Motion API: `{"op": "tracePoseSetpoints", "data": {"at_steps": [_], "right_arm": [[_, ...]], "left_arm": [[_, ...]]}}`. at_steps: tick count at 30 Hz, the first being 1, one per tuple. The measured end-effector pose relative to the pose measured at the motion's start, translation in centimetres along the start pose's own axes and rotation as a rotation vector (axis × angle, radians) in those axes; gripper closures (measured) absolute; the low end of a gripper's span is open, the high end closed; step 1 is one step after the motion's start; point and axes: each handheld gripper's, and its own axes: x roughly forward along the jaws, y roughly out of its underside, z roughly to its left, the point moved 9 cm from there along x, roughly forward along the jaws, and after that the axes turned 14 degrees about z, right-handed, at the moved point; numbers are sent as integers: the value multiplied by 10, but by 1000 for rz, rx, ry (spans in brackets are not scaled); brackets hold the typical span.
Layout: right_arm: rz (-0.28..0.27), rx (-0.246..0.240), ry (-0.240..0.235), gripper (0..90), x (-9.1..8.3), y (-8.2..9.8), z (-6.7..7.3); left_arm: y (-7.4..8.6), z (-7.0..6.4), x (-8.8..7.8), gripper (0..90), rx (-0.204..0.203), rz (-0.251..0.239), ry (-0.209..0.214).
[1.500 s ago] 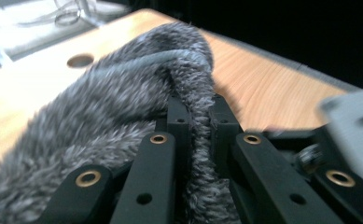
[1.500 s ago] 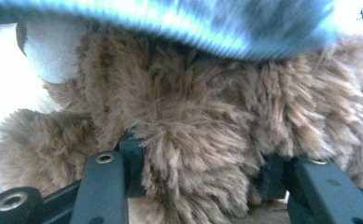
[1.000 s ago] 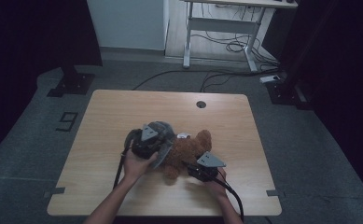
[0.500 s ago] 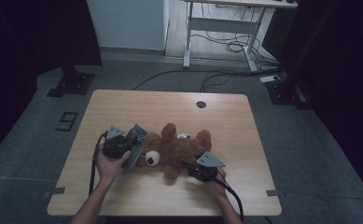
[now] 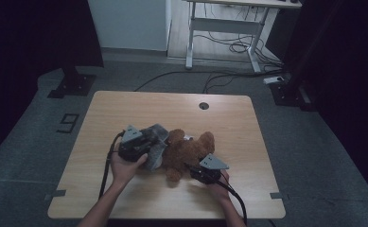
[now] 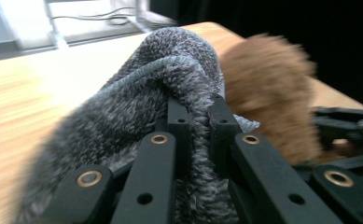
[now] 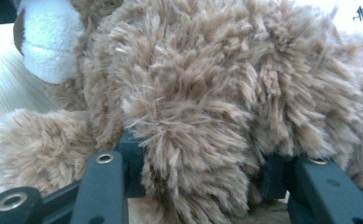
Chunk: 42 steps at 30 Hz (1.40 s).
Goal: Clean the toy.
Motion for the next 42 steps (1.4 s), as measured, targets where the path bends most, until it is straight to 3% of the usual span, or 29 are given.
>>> {"op": "tracePoseSetpoints", "data": {"at_steps": [7,10,11,12,16,17,21,23,24,26,27,28,29,30,31,33,35,38,42], "right_arm": [[2,2,-3,487,0,0,0],[0,0,-1,487,0,0,0],[0,-1,0,487,0,0,0],[-1,-1,1,487,0,0,0],[-1,4,6,488,0,0,1],[-1,4,6,488,0,0,1],[7,-10,10,491,-1,1,1],[8,-7,13,492,0,1,1],[8,-9,17,492,1,0,2],[8,-10,20,492,1,0,2],[8,-7,23,491,1,0,1],[7,-5,24,491,1,0,1],[8,-4,24,492,1,0,1],[8,-4,25,491,1,0,0],[8,-4,25,491,1,0,0],[8,-4,25,491,1,0,-1],[8,-4,23,491,1,0,-1],[7,-7,26,490,1,0,-1],[8,-5,28,490,1,0,-1]], "left_arm": [[-30,-57,15,829,89,-11,93],[-44,-77,33,828,124,8,109],[-51,-87,49,827,138,34,113],[-51,-87,49,827,138,34,113],[-54,-90,91,825,133,123,85],[-54,-90,91,824,133,123,85],[-39,-75,106,825,110,178,43],[-33,-66,103,826,75,168,64],[-31,-57,96,826,60,155,60],[-30,-54,92,827,59,150,48],[-29,-50,87,827,62,144,29],[-26,-38,77,827,64,133,-20],[-26,-38,77,827,64,133,-20],[-19,-22,67,826,44,136,-48],[-19,-22,67,826,44,136,-48],[-8,-2,58,826,13,140,-68],[7,19,47,826,-28,135,-75],[21,36,32,826,-87,90,-35],[34,53,11,825,-119,51,-59]]}}
